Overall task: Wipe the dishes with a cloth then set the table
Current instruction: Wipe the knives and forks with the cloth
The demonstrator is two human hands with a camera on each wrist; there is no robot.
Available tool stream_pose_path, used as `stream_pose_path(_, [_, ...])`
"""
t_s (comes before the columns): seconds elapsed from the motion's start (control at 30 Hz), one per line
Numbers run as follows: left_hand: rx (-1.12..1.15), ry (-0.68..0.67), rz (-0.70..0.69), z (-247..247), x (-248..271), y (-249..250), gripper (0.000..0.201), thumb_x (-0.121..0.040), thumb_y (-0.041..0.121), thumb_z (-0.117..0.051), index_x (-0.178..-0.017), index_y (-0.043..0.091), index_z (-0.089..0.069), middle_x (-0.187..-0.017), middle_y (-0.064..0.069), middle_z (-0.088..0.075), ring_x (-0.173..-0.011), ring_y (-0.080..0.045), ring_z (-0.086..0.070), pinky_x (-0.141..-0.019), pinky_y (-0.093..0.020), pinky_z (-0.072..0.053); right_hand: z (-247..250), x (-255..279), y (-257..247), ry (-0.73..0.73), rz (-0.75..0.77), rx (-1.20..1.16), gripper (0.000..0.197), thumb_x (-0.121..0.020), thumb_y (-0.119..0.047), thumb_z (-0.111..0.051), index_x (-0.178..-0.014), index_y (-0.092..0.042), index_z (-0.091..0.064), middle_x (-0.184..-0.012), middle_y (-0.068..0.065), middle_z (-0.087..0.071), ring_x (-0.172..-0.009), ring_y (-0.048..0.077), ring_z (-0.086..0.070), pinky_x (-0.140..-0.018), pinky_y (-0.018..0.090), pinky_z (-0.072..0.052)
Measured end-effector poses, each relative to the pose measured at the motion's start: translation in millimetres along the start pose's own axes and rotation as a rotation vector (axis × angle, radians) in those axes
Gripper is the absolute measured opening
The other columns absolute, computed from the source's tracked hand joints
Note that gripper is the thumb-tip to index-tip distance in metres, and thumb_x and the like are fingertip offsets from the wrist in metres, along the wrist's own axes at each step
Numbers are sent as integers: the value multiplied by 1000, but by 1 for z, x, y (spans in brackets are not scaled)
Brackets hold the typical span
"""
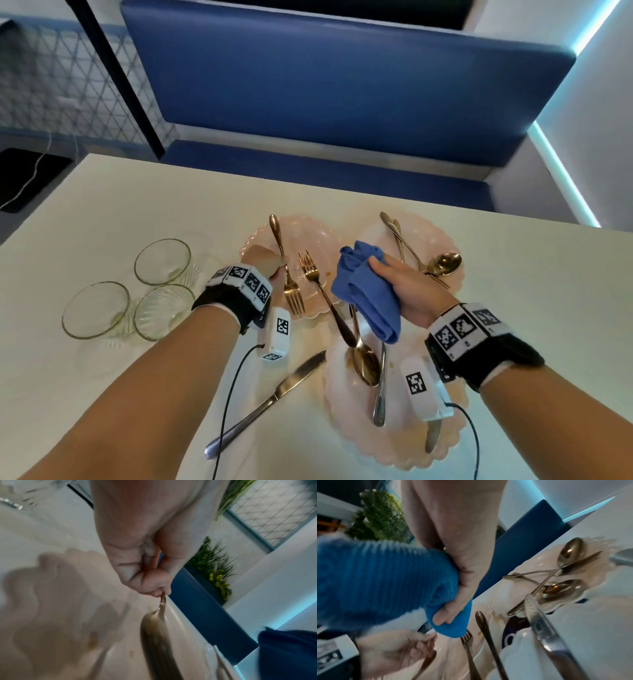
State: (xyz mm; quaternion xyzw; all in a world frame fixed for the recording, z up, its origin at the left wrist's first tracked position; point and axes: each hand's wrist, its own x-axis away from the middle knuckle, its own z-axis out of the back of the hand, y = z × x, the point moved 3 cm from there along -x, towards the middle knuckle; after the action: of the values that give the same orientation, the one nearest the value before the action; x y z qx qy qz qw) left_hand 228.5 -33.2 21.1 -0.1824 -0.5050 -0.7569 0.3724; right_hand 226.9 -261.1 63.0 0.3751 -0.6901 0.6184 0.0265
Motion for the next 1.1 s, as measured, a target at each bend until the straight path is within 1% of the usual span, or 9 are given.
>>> stream_pose_path(0.1, [116,-5,-139,2,8,12,25,-88,11,-60,-64,5,-59,-53,-5,-55,-48,-16,-46,-49,-24,-42,-27,-20,-1,-69,-8,115,35,-101,-27,-35,-135,-21,-41,-120,5,-60,-97,13,-60,-81,22,-53])
stream_pose_path(0.17, [174,-18,-205,-3,13,19,30,-90,9,-58,-59,6,-56,-36,3,-50,-38,-12,-43,-44,-20,-40,-46,-33,-1,-94,2,295,29,-101,-30,-36,-128,-22,-45,-114,3,-62,-95,10,-61,-83,21,-52])
stream_pose_path(0.3, [234,-14,-244,-10,28,27,32,-89,11,-57,-58,8,-54,-36,3,-49,-37,-12,-42,-43,-20,-36,-69,-49,3,-120,81,718,32,-95,-35,-49,-106,-7,-62,-108,16,-68,-102,32,-62,-97,47,-46])
stream_pose_path(0.4, [301,-8,-247,-7,32,26,28,-89,9,-58,-61,7,-54,-50,-6,-48,-44,-16,-40,-48,-24,-36,-68,-48,7,-49,122,751,38,-93,-34,-51,-99,1,-62,-99,23,-68,-97,39,-62,-94,51,-47])
stream_pose_path(0.5, [293,-13,-316,-10,39,30,28,-90,10,-57,-62,9,-54,-51,-6,-47,-45,-16,-40,-46,-22,-35,-64,-42,5,-30,219,729,21,-92,-17,-53,-99,1,-61,-99,20,-67,-95,34,-62,-92,44,-48])
stream_pose_path(0.67, [377,-101,-397,-1,51,47,17,-91,19,-53,-77,14,-60,-73,0,-64,-51,-9,-43,-47,-18,-35,-51,-27,4,9,275,664,26,-92,-16,-55,-96,9,-58,-95,29,-65,-84,30,-61,-86,45,-49])
stream_pose_path(0.87, [624,-61,-428,16,62,53,15,-94,10,-50,-81,9,-60,-78,-9,-68,-54,-8,-53,-52,-16,-49,-21,-2,7,-7,62,449,28,-87,-12,-63,-111,2,-62,-111,25,-66,-105,40,-61,-97,49,-48])
stream_pose_path(1.0, [721,-110,-437,28,72,38,8,-90,8,-57,-83,7,-62,-74,-8,-72,-58,-10,-65,-57,-19,-55,0,14,-11,157,157,498,29,-87,-19,-63,-101,7,-64,-102,30,-66,-86,31,-61,-87,50,-50])
stream_pose_path(1.1, [611,-151,-459,44,83,25,4,-81,3,-65,-78,5,-65,-67,-6,-72,-57,-13,-65,-53,-19,-53,11,20,-29,274,276,499,34,-88,-24,-62,-99,8,-62,-98,32,-64,-82,34,-61,-85,51,-50])
